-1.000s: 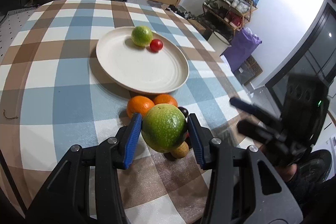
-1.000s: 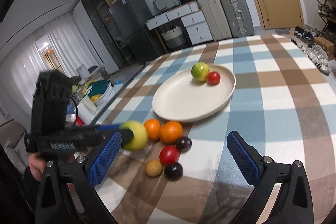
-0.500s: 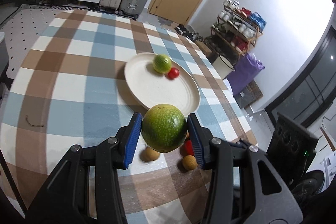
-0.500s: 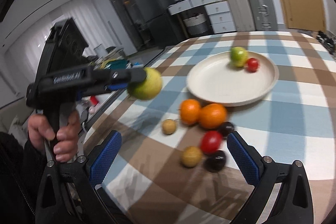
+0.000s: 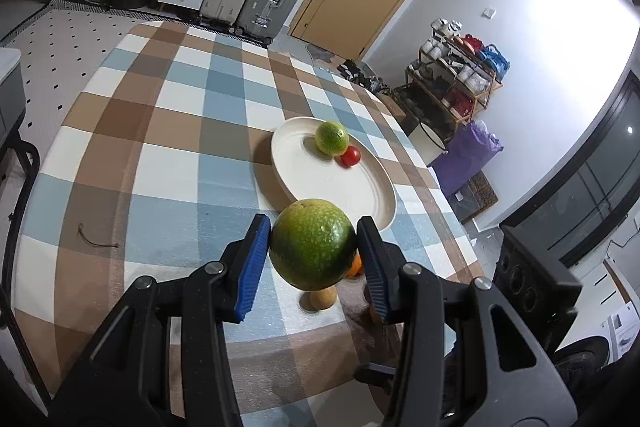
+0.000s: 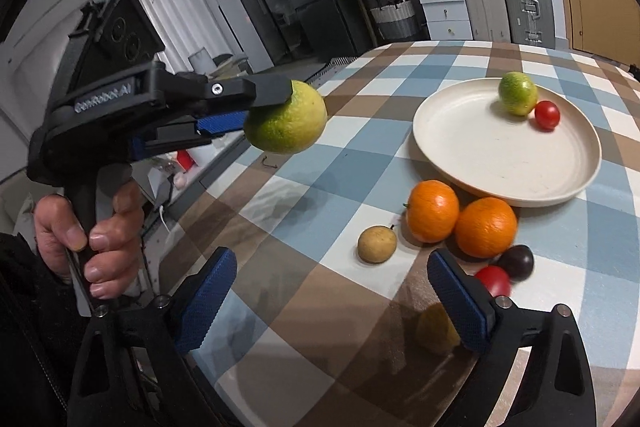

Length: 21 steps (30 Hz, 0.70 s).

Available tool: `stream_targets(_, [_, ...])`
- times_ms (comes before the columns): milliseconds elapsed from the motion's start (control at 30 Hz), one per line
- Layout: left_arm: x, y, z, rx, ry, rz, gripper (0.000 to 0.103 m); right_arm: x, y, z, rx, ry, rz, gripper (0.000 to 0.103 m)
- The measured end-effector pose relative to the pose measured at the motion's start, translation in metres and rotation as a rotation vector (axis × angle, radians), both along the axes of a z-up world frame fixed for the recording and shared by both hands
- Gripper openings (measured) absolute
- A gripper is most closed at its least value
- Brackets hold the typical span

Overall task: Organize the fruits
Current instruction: 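Lift the pomelo toward the plate with the left tool while the right tool grasps a brown kiwi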

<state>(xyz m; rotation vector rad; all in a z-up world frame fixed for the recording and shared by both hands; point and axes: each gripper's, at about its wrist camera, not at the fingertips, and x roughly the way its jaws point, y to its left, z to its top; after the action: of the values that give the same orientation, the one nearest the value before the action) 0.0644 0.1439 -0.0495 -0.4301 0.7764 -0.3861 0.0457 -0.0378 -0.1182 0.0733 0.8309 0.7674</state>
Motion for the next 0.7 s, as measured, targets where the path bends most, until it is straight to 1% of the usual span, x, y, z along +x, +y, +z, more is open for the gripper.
stream_targets(67, [0.0,0.005,-0.001,-0.006,0.0,0.007,0.042,0.003,0.007,-0.003,-0.052,-0.008,-0.013,0.097])
stream_targets(100, [0.0,0.007,-0.002,-0.009,0.0,0.01,0.042,0.005,0.009,-0.005,-0.069,-0.01,-0.015,0.093])
stream_targets(133, [0.001,0.009,-0.003,-0.013,0.0,0.011,0.042,0.007,0.011,-0.006,-0.078,-0.005,-0.012,0.089])
stream_targets(200, [0.001,0.013,-0.006,-0.021,0.002,0.012,0.042,0.01,0.015,-0.01,-0.098,0.005,-0.013,0.087])
stream_targets(267, [0.001,0.016,-0.008,-0.022,0.004,0.016,0.042,0.014,0.019,-0.013,-0.117,0.013,-0.019,0.083])
stream_targets(300, [0.002,0.017,-0.009,-0.02,0.006,0.022,0.042,0.015,0.02,-0.015,-0.122,0.017,-0.021,0.079])
stream_targets(333, [0.002,0.018,-0.01,-0.017,0.007,0.027,0.042,0.016,0.021,-0.016,-0.125,0.02,-0.025,0.072])
stream_targets(400, [0.003,0.021,-0.012,-0.024,0.01,0.03,0.042,0.02,0.021,-0.018,-0.136,0.026,-0.046,0.067])
stream_targets(500, [0.004,0.024,-0.014,-0.023,0.008,0.033,0.042,0.027,0.02,-0.022,-0.134,0.045,-0.067,0.063])
stream_targets(567, [0.005,0.027,-0.016,-0.03,0.011,0.033,0.042,0.03,0.02,-0.024,-0.132,0.056,-0.07,0.058])
stream_targets(600, [0.006,0.028,-0.016,-0.03,0.011,0.035,0.042,0.03,0.021,-0.025,-0.133,0.06,-0.069,0.053])
stream_targets(667, [0.007,0.028,-0.017,-0.025,0.01,0.033,0.042,0.031,0.024,-0.025,-0.139,0.056,-0.064,0.048])
stream_targets(700, [0.007,0.029,-0.018,-0.026,0.01,0.033,0.042,0.03,0.025,-0.025,-0.141,0.052,-0.061,0.045])
